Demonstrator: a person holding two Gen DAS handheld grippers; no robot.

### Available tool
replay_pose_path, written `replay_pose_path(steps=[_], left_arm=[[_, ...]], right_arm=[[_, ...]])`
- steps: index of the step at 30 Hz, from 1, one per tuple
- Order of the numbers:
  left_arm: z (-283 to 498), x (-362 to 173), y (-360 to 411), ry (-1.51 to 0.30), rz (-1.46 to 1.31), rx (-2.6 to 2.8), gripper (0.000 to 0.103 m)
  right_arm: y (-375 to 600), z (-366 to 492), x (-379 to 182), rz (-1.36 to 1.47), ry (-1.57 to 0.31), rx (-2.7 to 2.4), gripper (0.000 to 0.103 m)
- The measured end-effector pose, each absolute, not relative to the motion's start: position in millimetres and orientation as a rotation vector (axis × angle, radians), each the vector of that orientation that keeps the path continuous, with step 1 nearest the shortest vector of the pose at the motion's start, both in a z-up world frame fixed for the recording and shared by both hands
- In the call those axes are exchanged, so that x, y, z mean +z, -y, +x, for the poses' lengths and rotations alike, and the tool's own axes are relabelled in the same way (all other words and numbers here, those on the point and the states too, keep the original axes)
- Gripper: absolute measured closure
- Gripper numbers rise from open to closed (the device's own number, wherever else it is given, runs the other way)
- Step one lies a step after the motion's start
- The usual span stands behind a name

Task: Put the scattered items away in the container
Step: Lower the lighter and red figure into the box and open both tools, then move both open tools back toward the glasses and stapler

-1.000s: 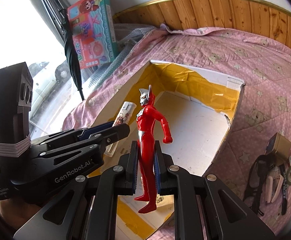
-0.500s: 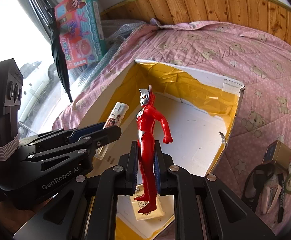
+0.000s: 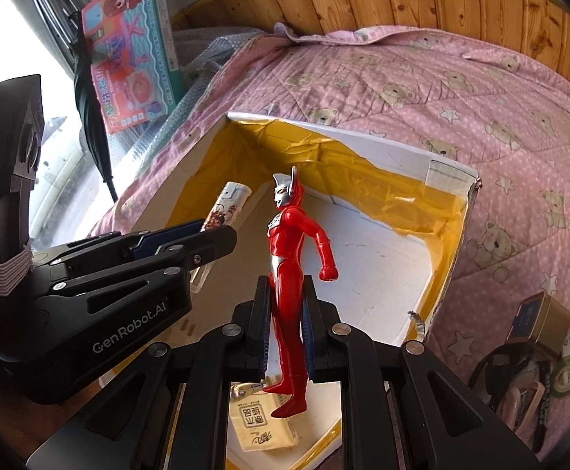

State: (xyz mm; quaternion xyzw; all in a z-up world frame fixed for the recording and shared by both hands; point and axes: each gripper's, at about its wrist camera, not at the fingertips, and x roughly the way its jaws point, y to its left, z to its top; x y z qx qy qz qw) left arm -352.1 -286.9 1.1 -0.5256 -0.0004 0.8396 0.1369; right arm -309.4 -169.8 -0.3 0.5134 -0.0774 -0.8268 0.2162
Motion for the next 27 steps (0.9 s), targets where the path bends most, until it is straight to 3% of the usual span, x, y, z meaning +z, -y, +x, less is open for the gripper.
replay_pose_path(steps=[10, 13, 17, 19, 27], left_arm=[[-378, -15, 289, 0.017, -1.546, 2.421, 0.082], [-384, -24, 294, 0.059, -1.579, 2.421, 0.063], [-381, -25, 304, 0.119, -1.578, 2.435, 0.056], [-378, -22, 310, 0.144, -1.576, 2.442, 0.056], [-353, 0, 319, 0.149, -1.521, 2.461, 0.056]], right_arm=[[176, -323, -8, 1.44, 0.175, -2.278, 0.083], [176, -320, -7, 1.428, 0.174, -2.274, 0.074], [176, -315, -3, 1.407, 0.184, -2.268, 0.069], [173, -312, 1, 1.39, 0.217, -2.268, 0.064], [165, -291, 16, 1.354, 0.269, -2.266, 0.064]])
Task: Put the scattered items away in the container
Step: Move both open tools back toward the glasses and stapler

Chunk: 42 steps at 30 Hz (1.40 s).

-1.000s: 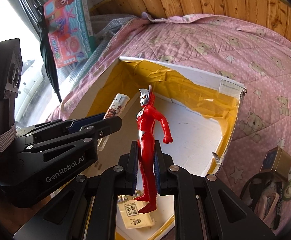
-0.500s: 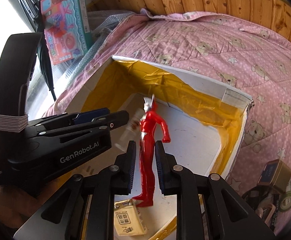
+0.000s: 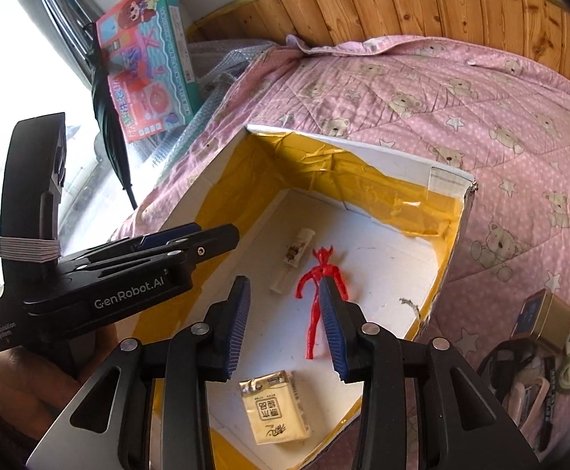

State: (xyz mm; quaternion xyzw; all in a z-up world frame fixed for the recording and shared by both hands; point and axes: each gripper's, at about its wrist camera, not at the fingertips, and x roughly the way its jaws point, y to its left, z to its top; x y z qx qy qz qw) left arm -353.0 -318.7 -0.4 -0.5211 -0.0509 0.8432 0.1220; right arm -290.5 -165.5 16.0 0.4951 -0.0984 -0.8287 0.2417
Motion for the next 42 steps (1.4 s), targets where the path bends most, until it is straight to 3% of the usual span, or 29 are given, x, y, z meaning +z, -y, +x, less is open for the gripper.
replay_pose_path(steps=[42], left_arm=[[-163, 56, 322, 0.184, -1.358, 2.455, 0.056]], right_arm=[[136, -122, 33, 1.269, 0.378, -2.256, 0.064]])
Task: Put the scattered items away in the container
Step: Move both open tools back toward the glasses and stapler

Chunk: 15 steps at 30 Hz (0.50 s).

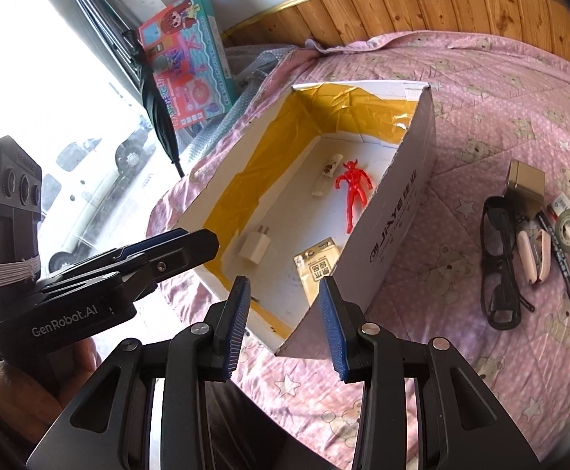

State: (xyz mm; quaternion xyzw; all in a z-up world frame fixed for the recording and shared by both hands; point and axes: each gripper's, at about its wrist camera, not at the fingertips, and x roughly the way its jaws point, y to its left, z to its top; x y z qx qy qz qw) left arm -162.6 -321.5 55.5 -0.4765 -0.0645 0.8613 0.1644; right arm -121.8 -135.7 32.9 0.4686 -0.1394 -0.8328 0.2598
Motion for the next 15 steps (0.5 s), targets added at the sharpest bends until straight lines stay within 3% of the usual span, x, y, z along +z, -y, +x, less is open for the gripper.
replay_pose_path(steps=[15], left_arm=[[-112, 52, 281, 0.049, -1.309, 2.41, 0.056]], right_arm=[[91, -73, 12, 1.277, 0.484, -2.268, 0.064]])
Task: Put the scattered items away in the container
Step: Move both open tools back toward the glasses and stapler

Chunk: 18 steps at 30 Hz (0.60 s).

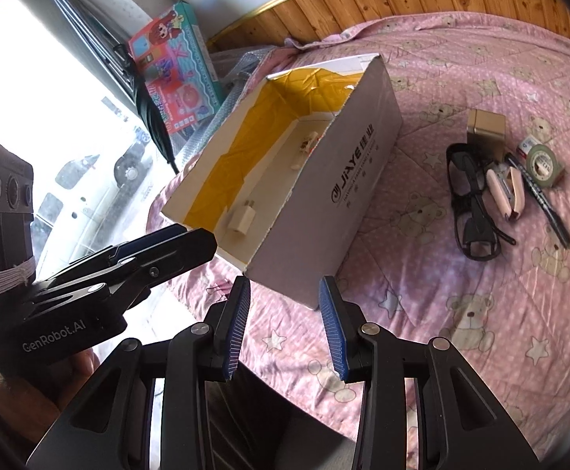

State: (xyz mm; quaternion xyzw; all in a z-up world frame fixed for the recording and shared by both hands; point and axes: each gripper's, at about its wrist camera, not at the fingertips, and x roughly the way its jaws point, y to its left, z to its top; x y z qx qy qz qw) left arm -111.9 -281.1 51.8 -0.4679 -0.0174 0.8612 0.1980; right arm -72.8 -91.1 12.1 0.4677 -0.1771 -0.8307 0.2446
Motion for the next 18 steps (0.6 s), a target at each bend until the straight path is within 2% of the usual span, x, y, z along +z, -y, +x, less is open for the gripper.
replay_pose_path(steps=[18], left_arm=[[-92, 32, 216, -0.038, -1.326, 2.301, 0.056]], right_arm=[[14, -49, -20, 1.32, 0.64, -2.318, 0.064]])
